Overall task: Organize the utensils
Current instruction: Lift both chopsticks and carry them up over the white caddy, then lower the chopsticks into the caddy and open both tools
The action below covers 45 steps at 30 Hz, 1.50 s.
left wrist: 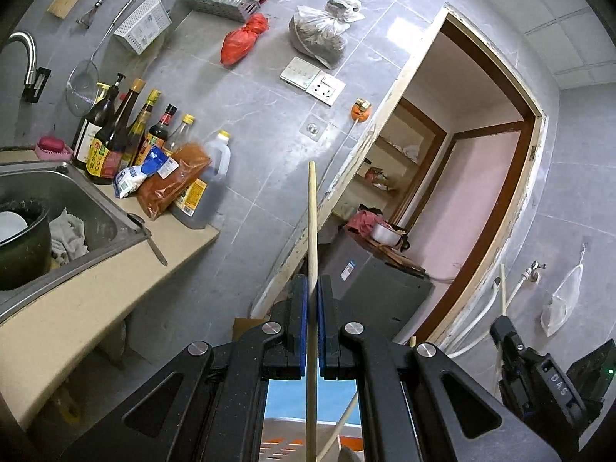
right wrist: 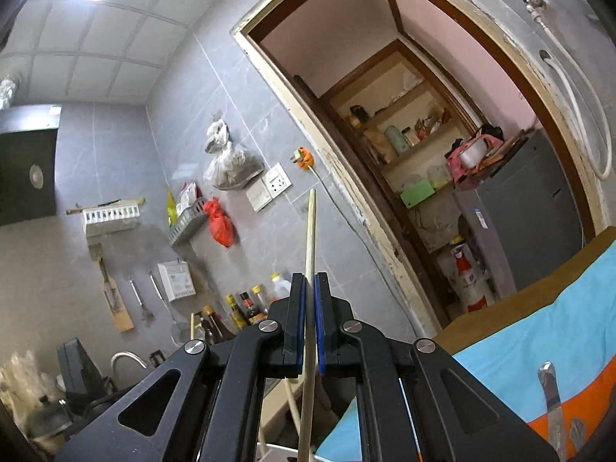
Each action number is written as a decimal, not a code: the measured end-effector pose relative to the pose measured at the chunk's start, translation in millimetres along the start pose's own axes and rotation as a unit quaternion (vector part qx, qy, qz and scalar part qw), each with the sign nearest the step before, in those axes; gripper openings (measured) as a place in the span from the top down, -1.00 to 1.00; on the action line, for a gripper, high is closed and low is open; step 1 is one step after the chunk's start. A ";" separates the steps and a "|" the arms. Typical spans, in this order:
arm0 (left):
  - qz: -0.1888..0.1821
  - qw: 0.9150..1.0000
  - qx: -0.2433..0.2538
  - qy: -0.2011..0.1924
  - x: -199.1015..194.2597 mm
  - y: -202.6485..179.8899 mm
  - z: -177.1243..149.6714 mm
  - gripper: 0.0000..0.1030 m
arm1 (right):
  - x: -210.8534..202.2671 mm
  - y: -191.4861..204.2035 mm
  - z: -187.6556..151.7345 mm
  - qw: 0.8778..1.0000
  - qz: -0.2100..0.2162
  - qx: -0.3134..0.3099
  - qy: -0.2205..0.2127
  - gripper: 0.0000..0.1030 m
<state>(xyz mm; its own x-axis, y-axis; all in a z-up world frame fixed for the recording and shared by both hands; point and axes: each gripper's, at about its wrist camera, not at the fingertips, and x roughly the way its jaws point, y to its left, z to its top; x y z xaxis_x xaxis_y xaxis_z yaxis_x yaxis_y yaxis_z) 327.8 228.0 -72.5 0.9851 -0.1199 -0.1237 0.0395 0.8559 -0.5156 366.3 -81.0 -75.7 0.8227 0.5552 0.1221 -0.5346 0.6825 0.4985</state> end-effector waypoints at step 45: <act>0.028 0.991 0.134 -0.001 -9.6 -20.7 -57.1 0.95 | -13.2 16.5 -56.1 0.983 0.006 -0.180 0.041 0.93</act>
<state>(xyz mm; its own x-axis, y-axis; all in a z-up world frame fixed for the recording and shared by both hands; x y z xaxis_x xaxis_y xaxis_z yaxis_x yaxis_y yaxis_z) 308.0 182.7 -109.1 0.9871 -0.0682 -0.1446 0.0279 0.9641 -0.2642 335.8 -50.4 -117.3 0.8050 0.5911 0.0499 -0.5907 0.7909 0.1598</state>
